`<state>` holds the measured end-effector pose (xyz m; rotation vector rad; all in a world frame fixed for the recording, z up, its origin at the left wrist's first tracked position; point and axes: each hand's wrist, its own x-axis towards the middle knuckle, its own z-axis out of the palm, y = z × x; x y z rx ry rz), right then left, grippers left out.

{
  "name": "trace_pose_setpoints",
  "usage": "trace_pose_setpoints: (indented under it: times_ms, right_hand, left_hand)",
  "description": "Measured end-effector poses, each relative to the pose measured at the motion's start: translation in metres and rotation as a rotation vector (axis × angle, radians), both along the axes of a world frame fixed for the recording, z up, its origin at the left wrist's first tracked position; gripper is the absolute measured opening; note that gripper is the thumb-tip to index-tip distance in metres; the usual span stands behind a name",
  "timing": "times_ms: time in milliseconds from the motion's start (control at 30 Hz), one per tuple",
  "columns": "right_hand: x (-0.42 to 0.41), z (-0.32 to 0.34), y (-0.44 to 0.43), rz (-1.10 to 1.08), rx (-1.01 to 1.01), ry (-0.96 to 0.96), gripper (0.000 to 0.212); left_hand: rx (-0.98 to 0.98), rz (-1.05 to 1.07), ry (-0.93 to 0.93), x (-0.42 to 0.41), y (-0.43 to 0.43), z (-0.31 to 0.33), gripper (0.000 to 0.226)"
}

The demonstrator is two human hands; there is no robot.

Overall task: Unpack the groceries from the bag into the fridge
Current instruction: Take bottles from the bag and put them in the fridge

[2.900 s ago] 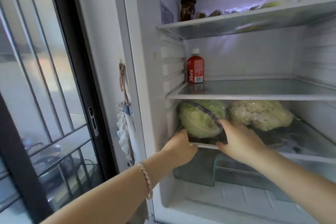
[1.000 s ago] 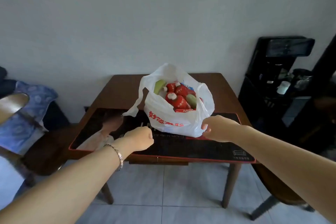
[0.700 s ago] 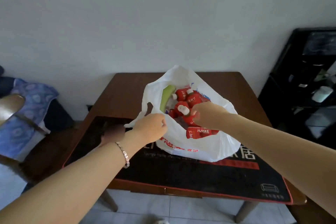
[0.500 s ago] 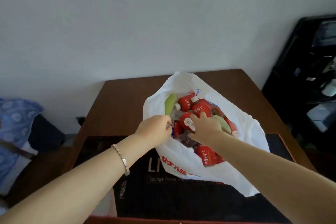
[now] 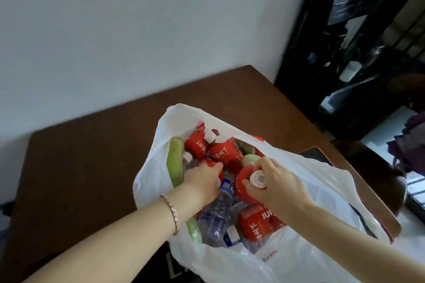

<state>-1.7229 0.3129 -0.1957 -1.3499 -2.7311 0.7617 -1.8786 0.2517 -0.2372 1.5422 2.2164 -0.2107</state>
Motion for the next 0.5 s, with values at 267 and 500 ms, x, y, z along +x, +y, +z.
trace_pose_setpoints:
  times_ms: [267,500]
  right_hand:
    - [0.020,0.012,0.004,-0.174,-0.082,0.090,0.027]
    - [0.029,0.024,-0.003,-0.243,-0.111,0.129,0.028]
  left_hand:
    - [0.268,-0.100,0.073,-0.009,0.002,0.002,0.034]
    - [0.604,-0.126,-0.047,-0.021,-0.024,0.052,0.021]
